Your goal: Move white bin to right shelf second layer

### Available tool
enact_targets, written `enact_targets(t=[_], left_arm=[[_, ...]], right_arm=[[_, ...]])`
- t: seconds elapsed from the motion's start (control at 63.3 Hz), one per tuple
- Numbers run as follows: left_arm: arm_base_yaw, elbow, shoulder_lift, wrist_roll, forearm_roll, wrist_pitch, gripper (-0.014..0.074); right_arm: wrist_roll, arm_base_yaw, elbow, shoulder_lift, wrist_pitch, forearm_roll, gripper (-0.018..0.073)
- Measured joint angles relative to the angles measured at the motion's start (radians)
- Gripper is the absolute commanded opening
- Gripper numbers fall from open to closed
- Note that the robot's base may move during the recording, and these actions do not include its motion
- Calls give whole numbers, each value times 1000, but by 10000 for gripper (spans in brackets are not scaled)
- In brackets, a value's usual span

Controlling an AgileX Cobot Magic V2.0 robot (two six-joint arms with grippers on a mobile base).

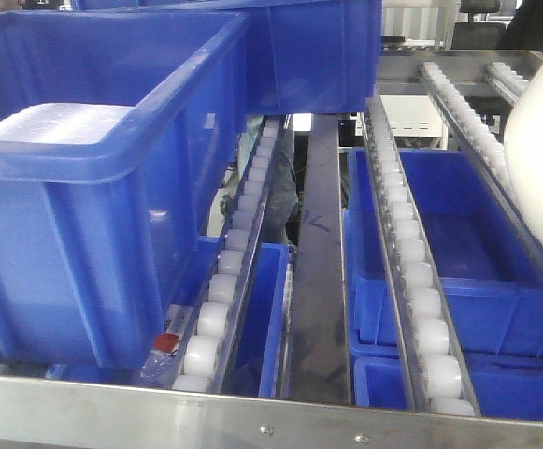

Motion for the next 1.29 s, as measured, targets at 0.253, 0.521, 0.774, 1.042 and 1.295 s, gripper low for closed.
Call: enact_targets(t=[0.253,0.521,0.774,1.042,1.295], left_arm=[[0,0,0,0,0,0,85],[0,0,0,0,0,0,85],[0,0,0,0,0,0,85],[0,0,0,0,0,0,85],[0,0,0,0,0,0,85]], right_arm=[[0,0,0,0,0,0,49],[0,0,0,0,0,0,49],[0,0,0,0,0,0,49],[0,0,0,0,0,0,49],[0,0,3,0,5,0,49]])
